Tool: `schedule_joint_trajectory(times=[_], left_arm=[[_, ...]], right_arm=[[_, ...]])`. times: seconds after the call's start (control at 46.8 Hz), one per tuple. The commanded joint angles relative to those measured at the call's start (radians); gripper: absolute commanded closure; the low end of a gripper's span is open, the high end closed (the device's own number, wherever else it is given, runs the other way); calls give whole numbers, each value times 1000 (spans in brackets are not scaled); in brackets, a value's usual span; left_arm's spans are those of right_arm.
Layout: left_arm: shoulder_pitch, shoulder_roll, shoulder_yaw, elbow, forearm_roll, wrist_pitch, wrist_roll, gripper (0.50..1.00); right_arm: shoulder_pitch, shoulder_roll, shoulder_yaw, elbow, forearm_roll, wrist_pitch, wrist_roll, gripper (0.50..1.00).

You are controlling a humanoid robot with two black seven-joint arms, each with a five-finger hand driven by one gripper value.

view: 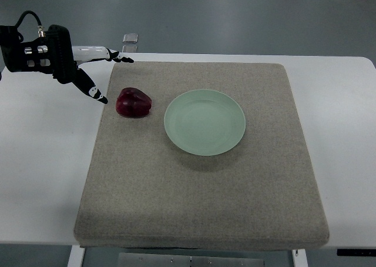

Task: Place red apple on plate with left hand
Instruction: 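Lower the left hand toward the red apple and close fingers around it, then lift the red apple off the pad with the left hand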

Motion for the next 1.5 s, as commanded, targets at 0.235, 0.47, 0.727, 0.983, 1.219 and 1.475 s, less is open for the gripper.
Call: schedule_joint_trajectory(times=[0.235, 0.47, 0.727, 0.983, 1.219, 1.475], left_arm=[[16, -89, 43, 52, 75, 13, 1, 506], [27, -121, 53, 85, 77, 16, 1, 506], [36, -141, 67, 85, 115, 18, 1, 595], [34, -142, 65, 85, 181, 67, 1, 756], [31, -133, 60, 76, 181, 67, 1, 1000], [19, -115, 39, 37, 170, 73, -1, 1000]], right_arm=[[0, 0, 0, 0, 0, 0, 0, 536], [0, 0, 0, 0, 0, 0, 0, 536], [0, 0, 0, 0, 0, 0, 0, 536], [0, 0, 0, 0, 0, 0, 0, 536], [0, 0, 0, -2, 0, 0, 0, 536], [0, 0, 0, 0, 0, 0, 0, 536]])
